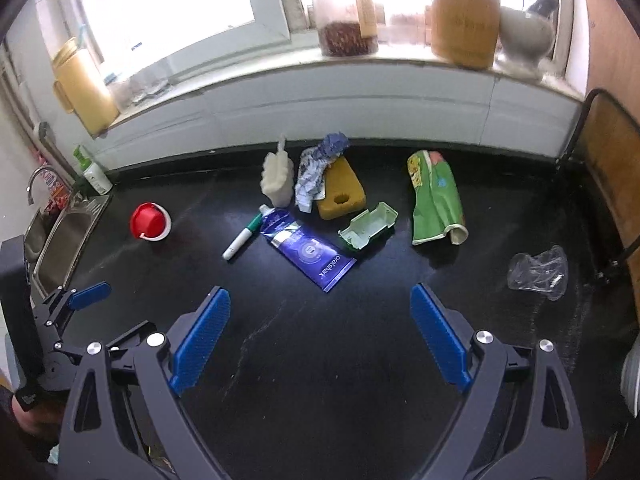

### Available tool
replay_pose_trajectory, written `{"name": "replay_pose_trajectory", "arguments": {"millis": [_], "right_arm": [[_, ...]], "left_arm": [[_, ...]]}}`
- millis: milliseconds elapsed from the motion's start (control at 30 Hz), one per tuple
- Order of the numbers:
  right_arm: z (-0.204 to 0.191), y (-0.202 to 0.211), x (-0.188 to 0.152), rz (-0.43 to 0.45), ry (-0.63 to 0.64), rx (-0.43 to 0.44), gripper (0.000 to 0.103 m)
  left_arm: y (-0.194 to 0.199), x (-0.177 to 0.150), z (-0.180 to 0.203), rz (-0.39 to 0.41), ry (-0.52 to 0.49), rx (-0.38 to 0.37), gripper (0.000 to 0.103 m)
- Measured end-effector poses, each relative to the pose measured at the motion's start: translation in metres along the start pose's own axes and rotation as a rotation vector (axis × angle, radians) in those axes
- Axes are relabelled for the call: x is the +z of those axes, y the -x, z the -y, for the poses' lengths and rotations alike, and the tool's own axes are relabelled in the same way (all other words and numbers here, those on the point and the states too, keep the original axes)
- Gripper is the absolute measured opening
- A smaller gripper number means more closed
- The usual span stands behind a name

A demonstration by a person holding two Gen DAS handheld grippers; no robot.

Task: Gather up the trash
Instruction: 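Move both tools back over the counter, then grasp the green marker with the left tool while the right tool grasps the pale green tray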

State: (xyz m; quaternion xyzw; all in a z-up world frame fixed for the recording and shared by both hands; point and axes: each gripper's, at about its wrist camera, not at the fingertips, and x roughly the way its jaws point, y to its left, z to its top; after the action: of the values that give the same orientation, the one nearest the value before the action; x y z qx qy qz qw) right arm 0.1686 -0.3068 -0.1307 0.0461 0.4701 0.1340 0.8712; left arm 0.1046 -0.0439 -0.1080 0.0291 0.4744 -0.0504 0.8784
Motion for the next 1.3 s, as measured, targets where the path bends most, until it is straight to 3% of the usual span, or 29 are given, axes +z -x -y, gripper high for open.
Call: {"name": "replay_pose_trajectory", "arguments": {"millis": [500,667,767,800,833,867,900,1000,1033,1300], "right_arm": [[0.037,-0.155,0.045,-0.178,-0.091,-0.061,0.088],[0.049,-0.187,0.051,-0.24,-0.165,-0.084,0.08],[0.046,-0.192,0.056,-0.227,-0.14,-0.126,0.075],[0.046,-0.193,0.057,-0.224,-0.131,-0.138,0.068],[0.045,-0.192,0.058,-0.215,-0.122,-0.149,0.052],[0.044,-0.192,0.058,-0.214,-0.115,-0.161,0.044],[0.043,-0.192,0.059,-0.216,-0.113,-0.162,0.038],[0.041,-0.191,0.057,-0.218,-0.106,-0.157,0.036],[0.041,-0.19,0.056,-0.217,-0.104,-0.158,0.036],[0.033,-0.176,0.049,-0.188,-0.084,-0.163,0.036]], "left_arm": [[-0.142,0.061,-0.001,-0.076,-0.079,-0.001,0.096],[-0.168,0.075,-0.001,-0.086,-0.088,-0.032,0.095],[-0.173,0.083,0.0,-0.06,-0.102,-0.046,0.094],[-0.175,0.085,0.0,-0.059,-0.107,-0.051,0.094],[-0.175,0.087,0.0,-0.059,-0.111,-0.053,0.092],[-0.175,0.088,0.001,-0.053,-0.117,-0.057,0.089],[-0.173,0.089,0.002,-0.047,-0.126,-0.06,0.079],[-0.168,0.092,0.007,-0.036,-0.169,-0.076,0.036],[-0.167,0.094,0.009,-0.039,-0.183,-0.067,0.015],[-0.161,0.099,0.003,-0.072,-0.156,-0.076,0.013]]}}
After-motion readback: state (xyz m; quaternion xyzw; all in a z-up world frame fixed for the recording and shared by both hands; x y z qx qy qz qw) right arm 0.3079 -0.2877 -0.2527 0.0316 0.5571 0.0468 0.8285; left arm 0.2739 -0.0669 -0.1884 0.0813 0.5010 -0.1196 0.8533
